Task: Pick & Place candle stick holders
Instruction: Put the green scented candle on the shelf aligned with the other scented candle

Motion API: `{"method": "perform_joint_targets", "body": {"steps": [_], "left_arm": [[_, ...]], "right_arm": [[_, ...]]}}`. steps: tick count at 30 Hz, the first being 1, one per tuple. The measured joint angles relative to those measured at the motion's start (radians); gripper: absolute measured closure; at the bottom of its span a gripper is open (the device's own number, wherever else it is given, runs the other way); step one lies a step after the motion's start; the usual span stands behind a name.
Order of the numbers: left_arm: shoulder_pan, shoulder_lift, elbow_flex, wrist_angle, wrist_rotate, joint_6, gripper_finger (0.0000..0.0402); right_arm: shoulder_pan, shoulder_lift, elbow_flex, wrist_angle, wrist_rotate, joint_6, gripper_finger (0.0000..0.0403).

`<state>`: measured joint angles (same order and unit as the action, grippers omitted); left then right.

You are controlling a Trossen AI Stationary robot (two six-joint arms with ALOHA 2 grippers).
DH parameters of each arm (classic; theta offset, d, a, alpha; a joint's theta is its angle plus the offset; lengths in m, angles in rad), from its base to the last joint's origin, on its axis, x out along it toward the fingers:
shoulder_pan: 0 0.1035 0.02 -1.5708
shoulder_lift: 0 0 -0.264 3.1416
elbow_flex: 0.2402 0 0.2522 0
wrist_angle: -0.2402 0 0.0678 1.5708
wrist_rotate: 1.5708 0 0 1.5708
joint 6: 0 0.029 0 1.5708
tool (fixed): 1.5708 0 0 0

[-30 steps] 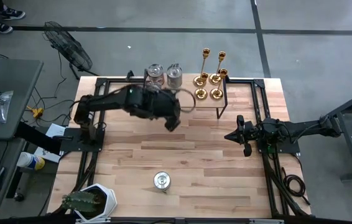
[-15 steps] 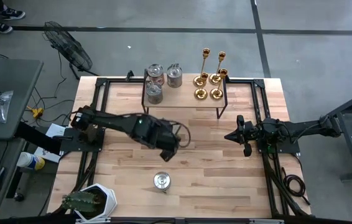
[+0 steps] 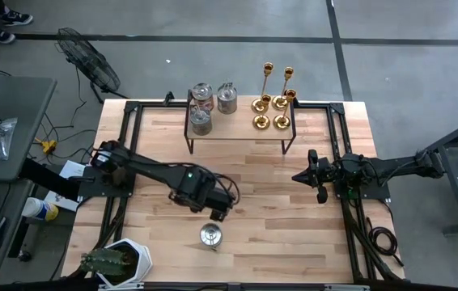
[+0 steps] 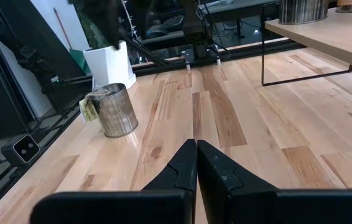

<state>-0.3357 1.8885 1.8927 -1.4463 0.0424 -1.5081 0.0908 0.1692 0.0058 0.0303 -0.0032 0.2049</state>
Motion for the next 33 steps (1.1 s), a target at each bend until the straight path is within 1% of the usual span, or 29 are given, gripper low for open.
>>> {"method": "perform_joint_targets", "body": {"steps": [2,5,7,9,12,18,25,33], "left_arm": [[-0.007,0.001,-0.034,0.066,0.042,-0.027,0.0009],[-0.017,0.001,-0.082,0.169,0.064,-0.069,0.0009],[-0.026,0.012,-0.102,0.192,0.080,-0.098,0.0009],[-0.032,0.033,-0.107,0.191,0.087,-0.120,0.0009],[-0.038,0.066,-0.107,0.209,0.125,-0.132,0.0009],[-0.040,0.111,-0.107,0.324,0.164,-0.139,0.0009],[-0.047,0.139,-0.107,0.347,0.164,-0.118,0.0009],[-0.052,0.140,-0.107,0.358,0.148,-0.083,0.0009]], "right_arm": [[0.000,0.000,0.000,0.000,0.000,0.000,0.0399],[0.000,0.000,0.000,0.000,0.000,0.000,0.0399],[0.000,0.000,0.000,0.000,0.000,0.000,0.0399],[0.000,0.000,0.000,0.000,0.000,0.000,0.0399],[0.000,0.000,0.000,0.000,0.000,0.000,0.0399],[0.000,0.000,0.000,0.000,0.000,0.000,0.0399],[0.000,0.000,0.000,0.001,0.000,0.000,0.0399],[0.000,0.000,0.000,0.001,0.000,0.000,0.0399]]}}
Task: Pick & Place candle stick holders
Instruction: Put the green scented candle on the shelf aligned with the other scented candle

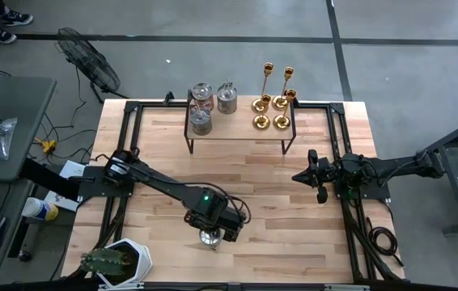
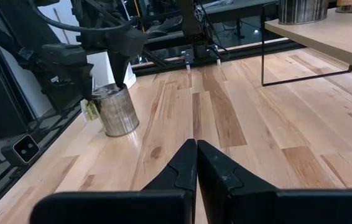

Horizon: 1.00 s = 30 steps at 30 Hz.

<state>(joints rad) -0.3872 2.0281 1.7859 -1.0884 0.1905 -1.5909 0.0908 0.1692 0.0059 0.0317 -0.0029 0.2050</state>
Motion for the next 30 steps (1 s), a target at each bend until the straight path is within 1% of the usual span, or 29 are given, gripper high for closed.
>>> {"method": "perform_joint_targets", "body": {"steps": [5,10,13,20,30], "left_arm": [[0.001,-0.001,0.033,-0.030,-0.011,0.058,0.0009],[0.000,-0.001,0.088,-0.108,-0.041,0.069,0.0009],[-0.005,-0.002,0.098,-0.151,-0.053,0.077,0.0009],[-0.043,0.010,0.099,-0.145,-0.106,0.095,0.0009],[-0.053,0.035,0.099,-0.138,-0.134,0.095,0.0009]], "right_arm": [[0.000,0.000,0.000,0.000,0.000,0.000,0.0399],[0.000,0.000,0.000,0.000,0.000,0.000,0.0399],[0.000,0.000,0.000,0.000,0.000,0.000,0.0399],[0.000,0.000,0.000,0.001,0.000,0.000,0.0399],[0.000,0.000,0.000,0.001,0.000,0.000,0.0399]]}}
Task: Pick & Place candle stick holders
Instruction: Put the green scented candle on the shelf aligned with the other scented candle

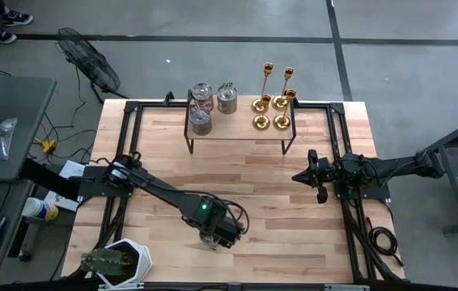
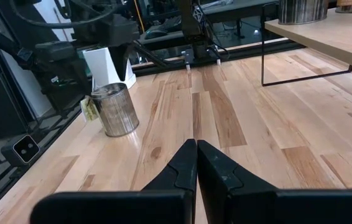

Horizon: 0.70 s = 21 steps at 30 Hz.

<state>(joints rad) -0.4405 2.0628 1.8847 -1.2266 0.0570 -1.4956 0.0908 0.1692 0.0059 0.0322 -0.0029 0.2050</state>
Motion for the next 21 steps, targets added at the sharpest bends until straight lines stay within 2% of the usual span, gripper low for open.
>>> {"method": "perform_joint_targets", "body": {"steps": [21], "left_arm": [[0.000,0.025,0.002,0.000,0.005,0.026,0.0009]], "right_arm": [[0.000,0.000,0.000,0.000,0.000,0.000,0.0399]]}}
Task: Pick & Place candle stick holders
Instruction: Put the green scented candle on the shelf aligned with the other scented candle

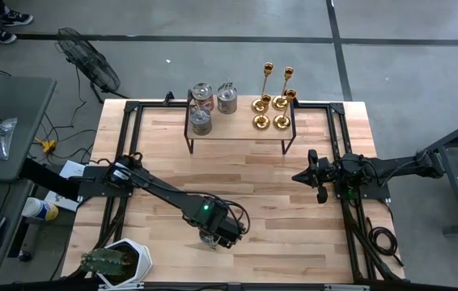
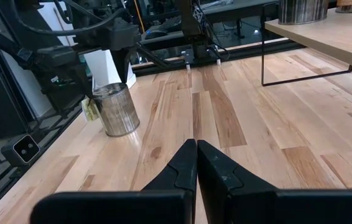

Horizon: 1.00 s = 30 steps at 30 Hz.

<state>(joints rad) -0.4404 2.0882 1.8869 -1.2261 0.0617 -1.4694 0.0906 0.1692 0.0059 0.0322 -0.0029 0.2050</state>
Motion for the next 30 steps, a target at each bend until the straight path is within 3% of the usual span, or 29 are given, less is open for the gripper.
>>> {"method": "perform_joint_targets", "body": {"steps": [30], "left_arm": [[0.001,-0.021,-0.004,-0.006,-0.005,0.026,0.0009]], "right_arm": [[0.000,0.000,0.000,-0.001,0.000,0.000,0.0399]]}}
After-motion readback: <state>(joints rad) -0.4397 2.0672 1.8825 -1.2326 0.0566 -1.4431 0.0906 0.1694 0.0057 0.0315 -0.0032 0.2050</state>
